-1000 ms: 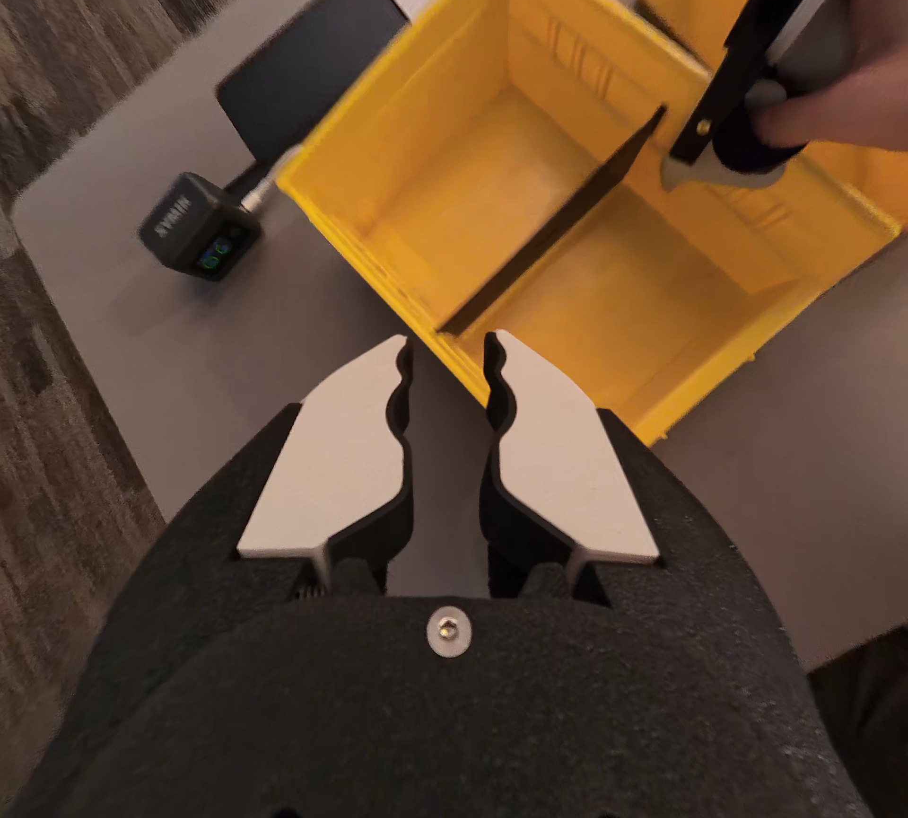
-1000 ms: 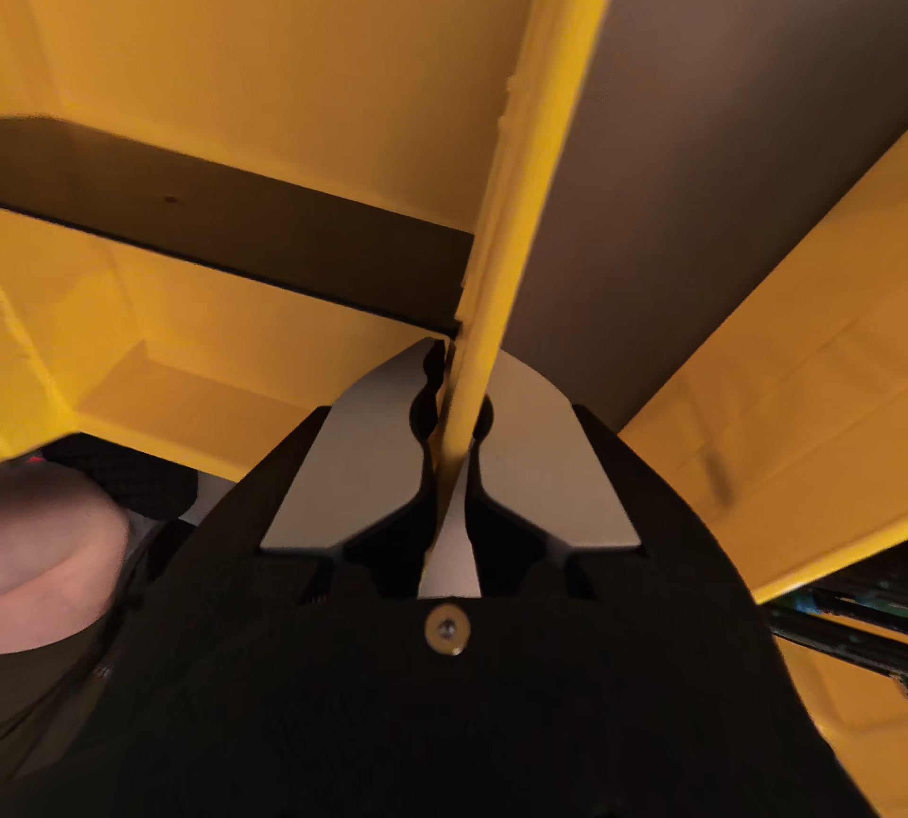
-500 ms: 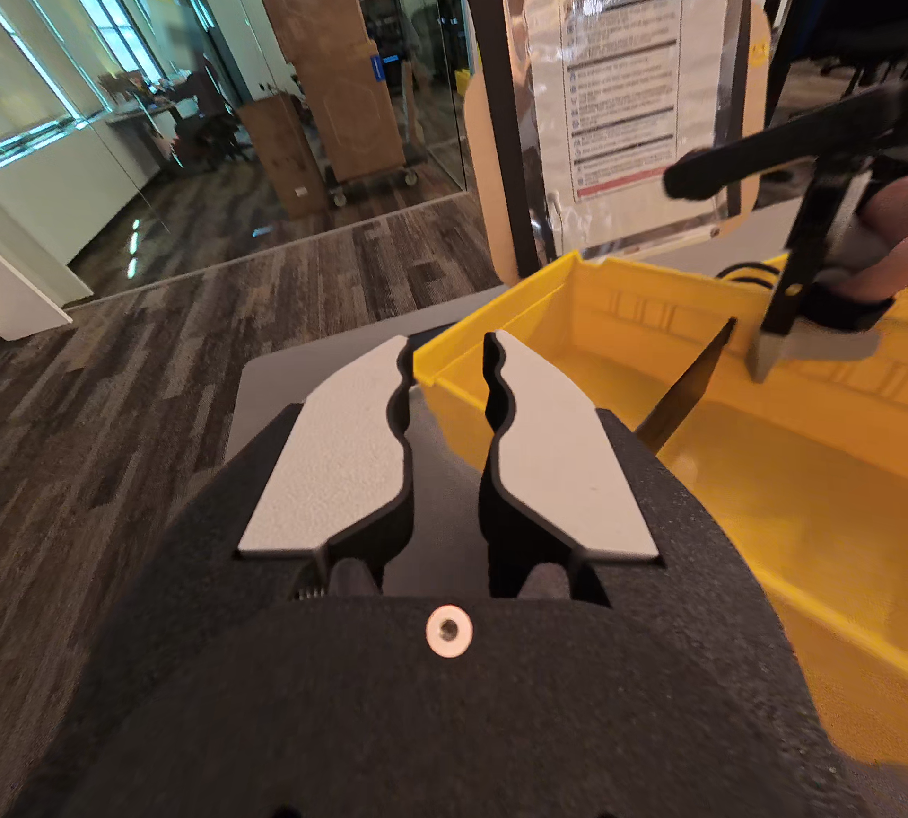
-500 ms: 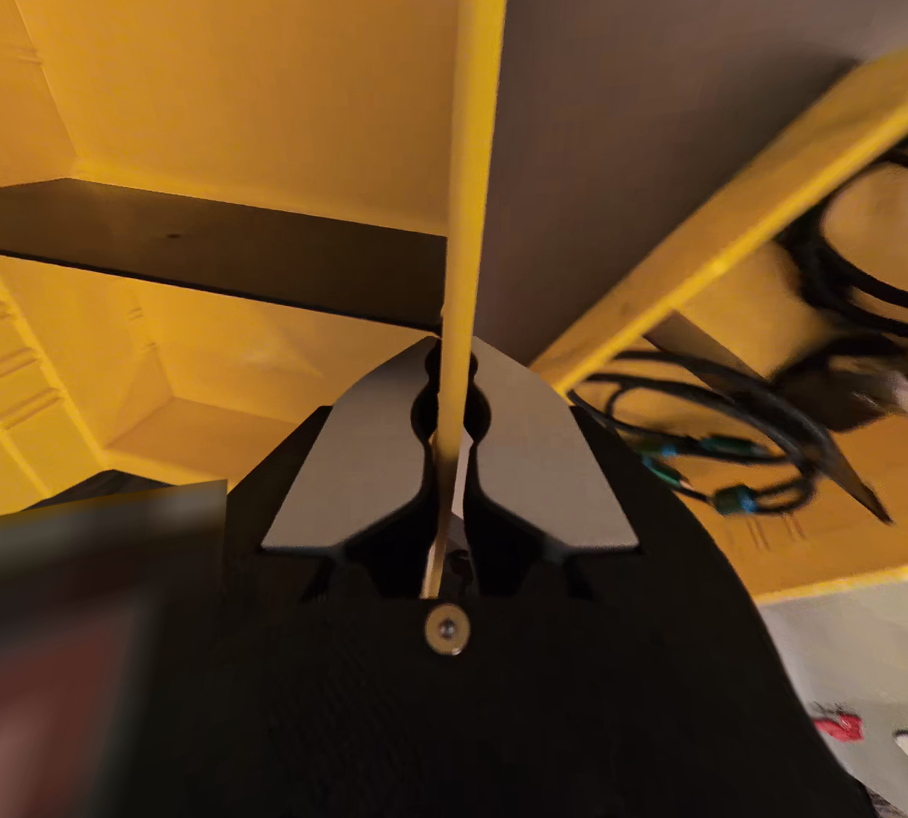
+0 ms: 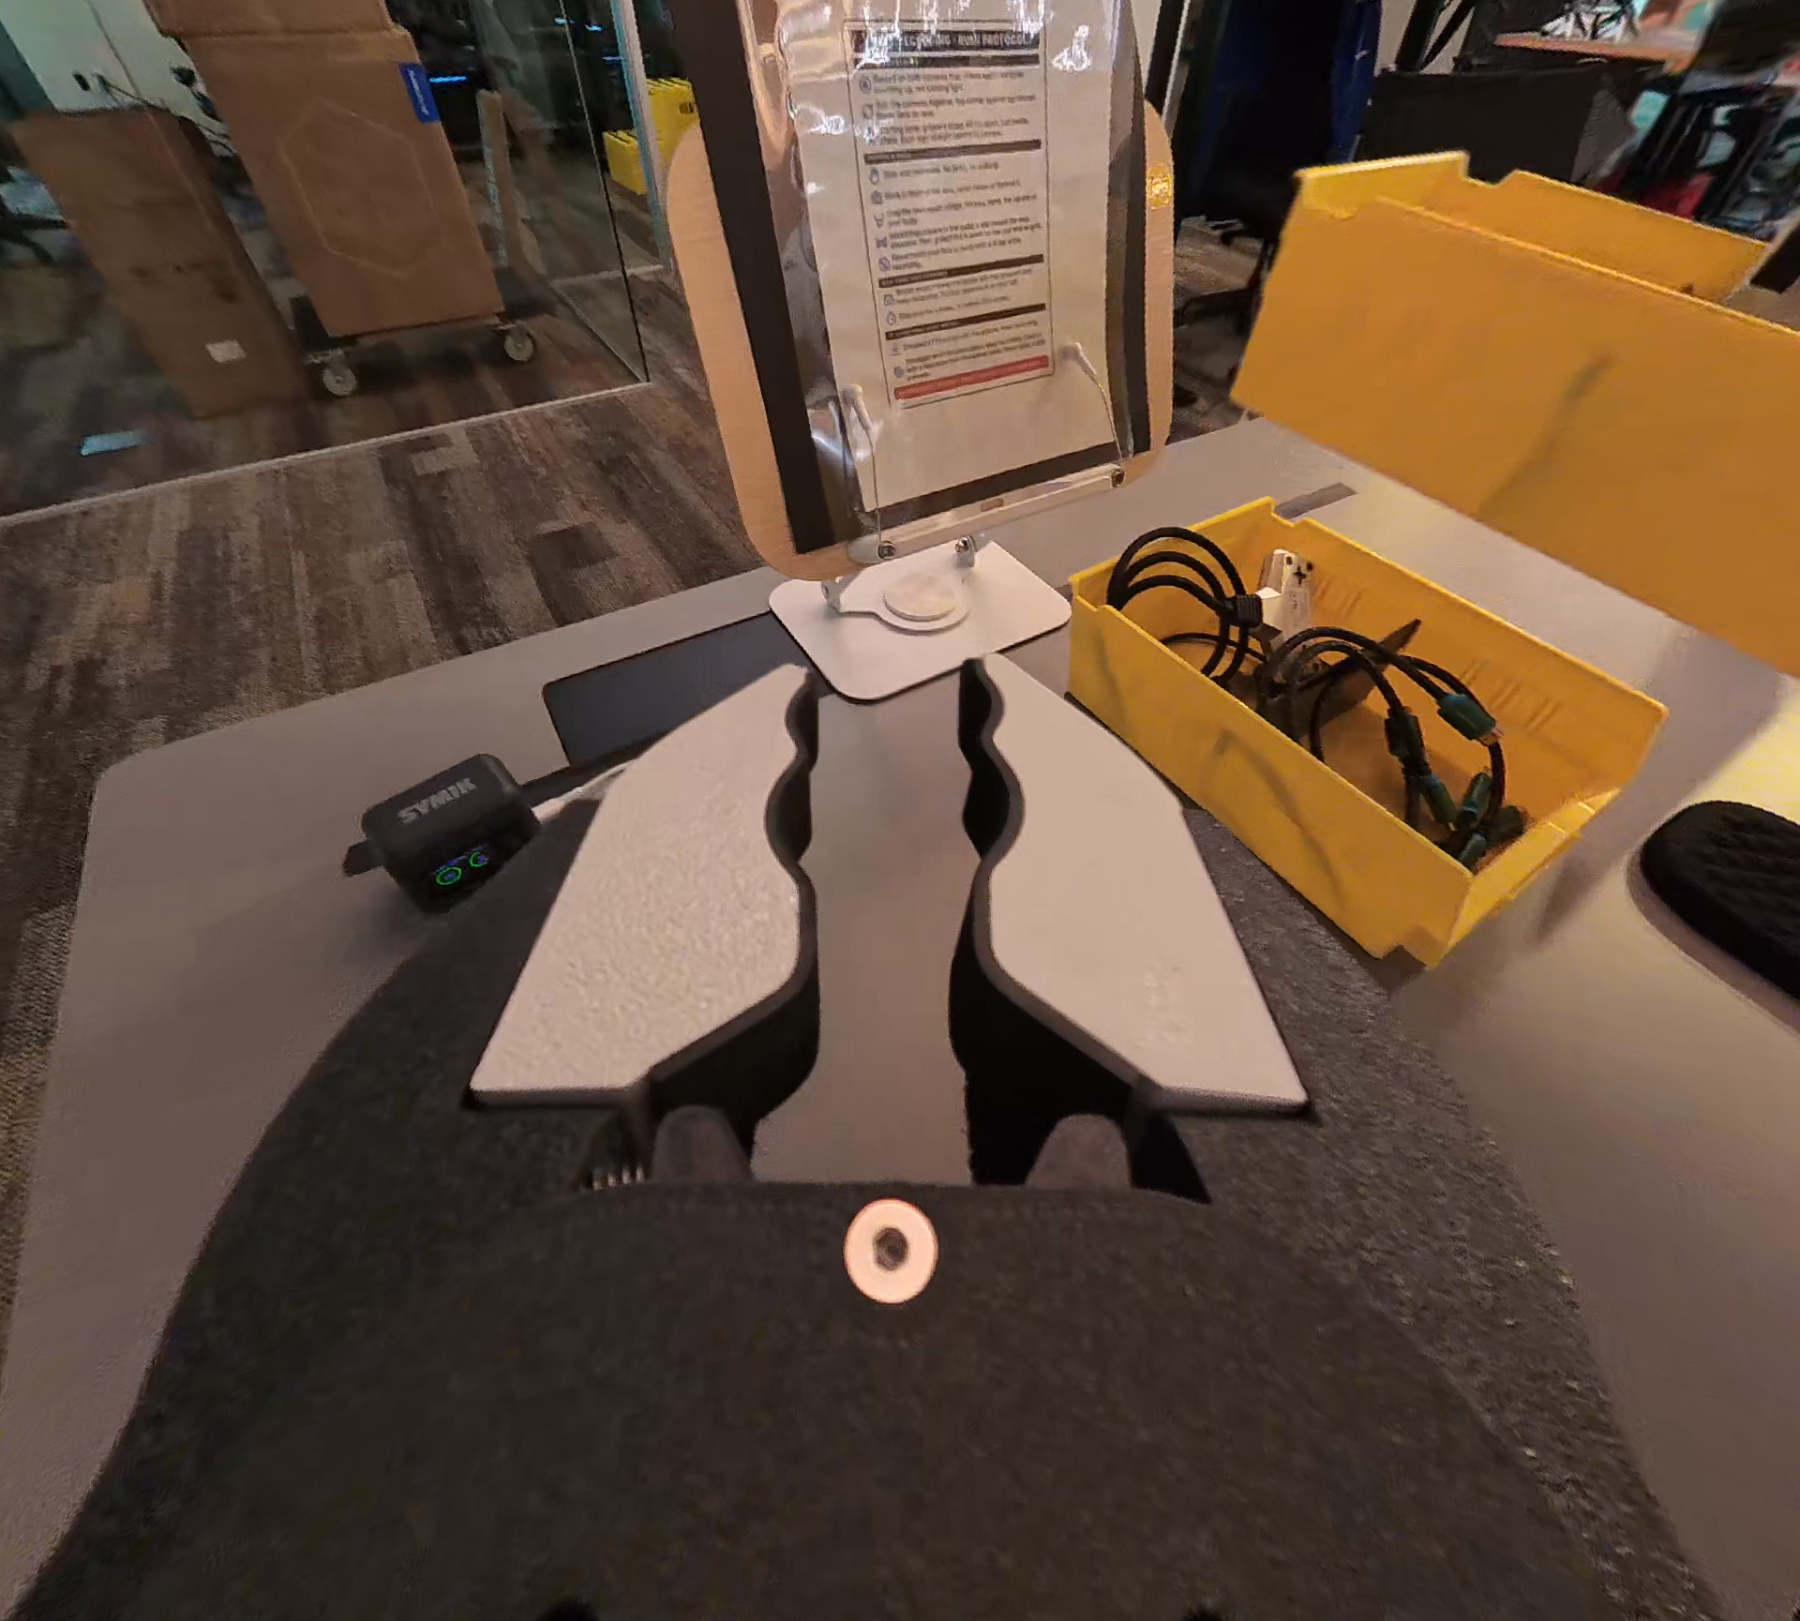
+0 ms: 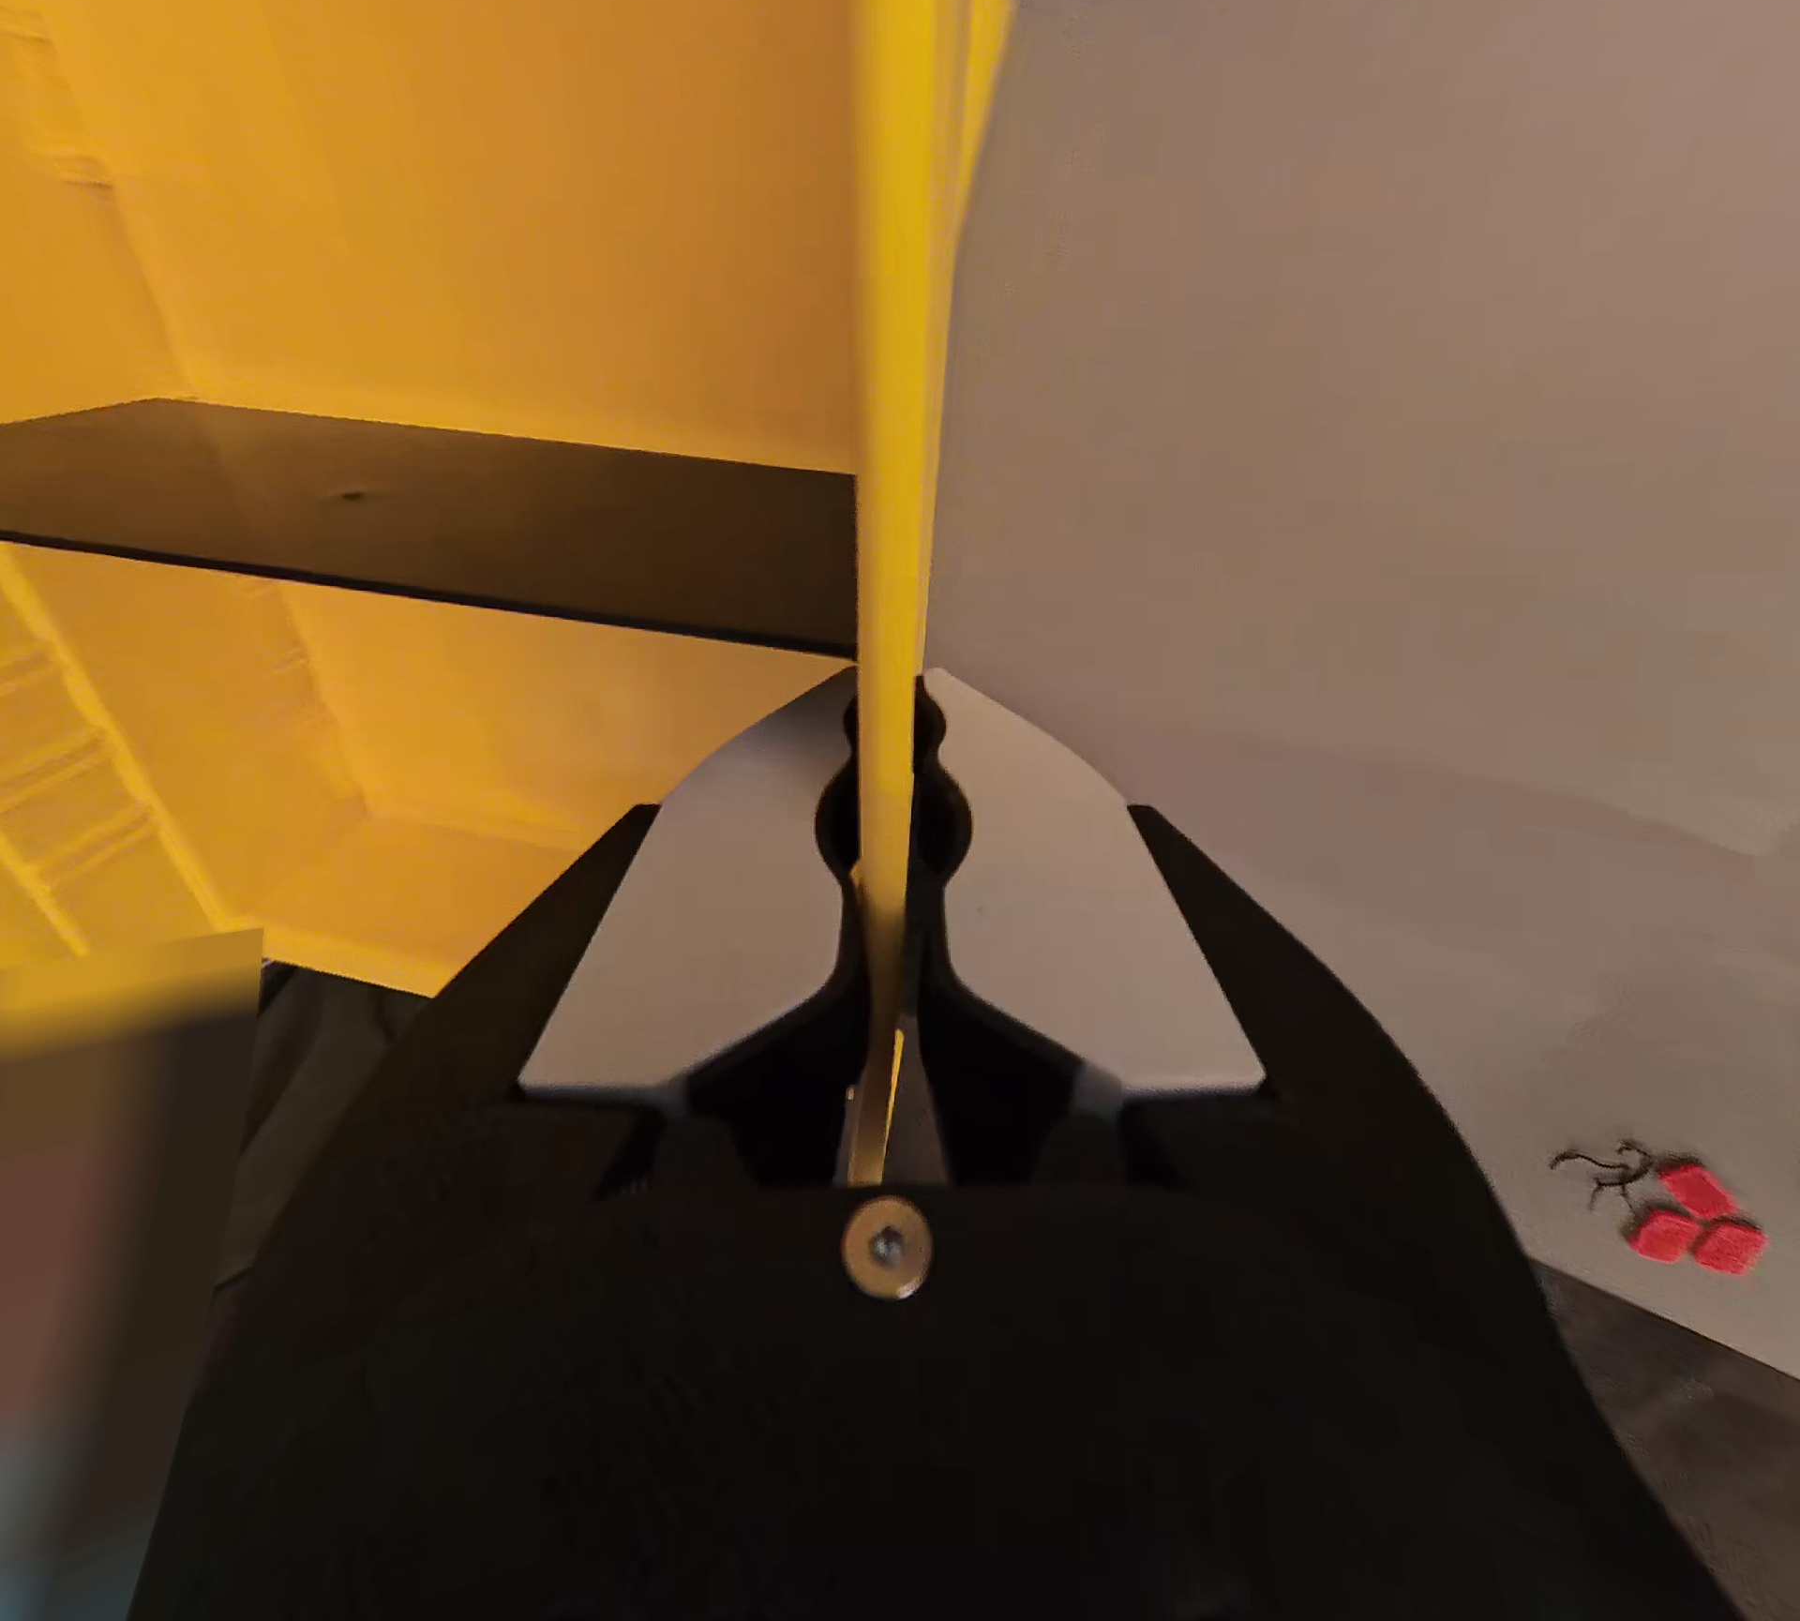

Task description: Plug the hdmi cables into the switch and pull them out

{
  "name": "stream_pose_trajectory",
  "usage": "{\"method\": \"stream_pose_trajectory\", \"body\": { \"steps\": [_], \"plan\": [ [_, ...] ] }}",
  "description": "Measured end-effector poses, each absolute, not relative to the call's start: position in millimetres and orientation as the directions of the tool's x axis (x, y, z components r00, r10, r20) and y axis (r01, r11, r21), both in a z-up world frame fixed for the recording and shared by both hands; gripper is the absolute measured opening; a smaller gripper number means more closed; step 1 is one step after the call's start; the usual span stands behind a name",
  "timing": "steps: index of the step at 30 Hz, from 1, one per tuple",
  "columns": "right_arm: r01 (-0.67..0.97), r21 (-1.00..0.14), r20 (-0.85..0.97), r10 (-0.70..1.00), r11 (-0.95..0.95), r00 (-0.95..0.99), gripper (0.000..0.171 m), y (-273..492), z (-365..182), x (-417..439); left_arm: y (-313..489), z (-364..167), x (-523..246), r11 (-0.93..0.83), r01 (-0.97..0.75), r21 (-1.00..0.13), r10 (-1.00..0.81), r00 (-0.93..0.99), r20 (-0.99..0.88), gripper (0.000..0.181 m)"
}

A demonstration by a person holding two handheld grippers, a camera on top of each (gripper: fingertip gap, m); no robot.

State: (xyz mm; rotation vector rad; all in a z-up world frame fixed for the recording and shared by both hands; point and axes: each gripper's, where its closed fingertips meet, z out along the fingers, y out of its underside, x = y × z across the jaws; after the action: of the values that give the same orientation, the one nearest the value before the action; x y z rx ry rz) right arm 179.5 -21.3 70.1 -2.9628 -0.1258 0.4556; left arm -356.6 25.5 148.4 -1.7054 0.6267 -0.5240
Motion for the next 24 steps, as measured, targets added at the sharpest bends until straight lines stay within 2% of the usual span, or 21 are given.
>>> {"method": "stream_pose_trajectory", "body": {
  "steps": [5,8,12,17,24],
  "plan": [
    [-0.155,-0.215,-0.310,-0.083,-0.964,0.947,0.005,-53,38,271,28,141,-357,-0.200,-0.153,-0.968,-0.652,0.758,0.015,0.027],
    [-0.207,-0.174,-0.267,-0.156,-0.963,0.951,0.006,-75,8,307,32,135,-356,-0.220,-0.171,-0.960,-0.640,0.768,0.009,0.027],
    [-0.229,-0.106,-0.215,-0.202,-0.968,0.955,0.006,-93,-33,333,35,123,-348,-0.252,-0.217,-0.943,-0.646,0.764,-0.003,0.027],
    [-0.233,-0.123,-0.248,-0.198,-0.965,0.948,0.005,-95,-77,339,33,109,-314,-0.312,-0.217,-0.925,-0.713,0.697,0.077,0.030],
    [-0.232,-0.111,-0.290,-0.192,-0.966,0.937,0.005,-86,-127,328,2,35,-191,-0.500,-0.360,-0.788,-0.837,0.434,0.333,0.051]
  ]
}}
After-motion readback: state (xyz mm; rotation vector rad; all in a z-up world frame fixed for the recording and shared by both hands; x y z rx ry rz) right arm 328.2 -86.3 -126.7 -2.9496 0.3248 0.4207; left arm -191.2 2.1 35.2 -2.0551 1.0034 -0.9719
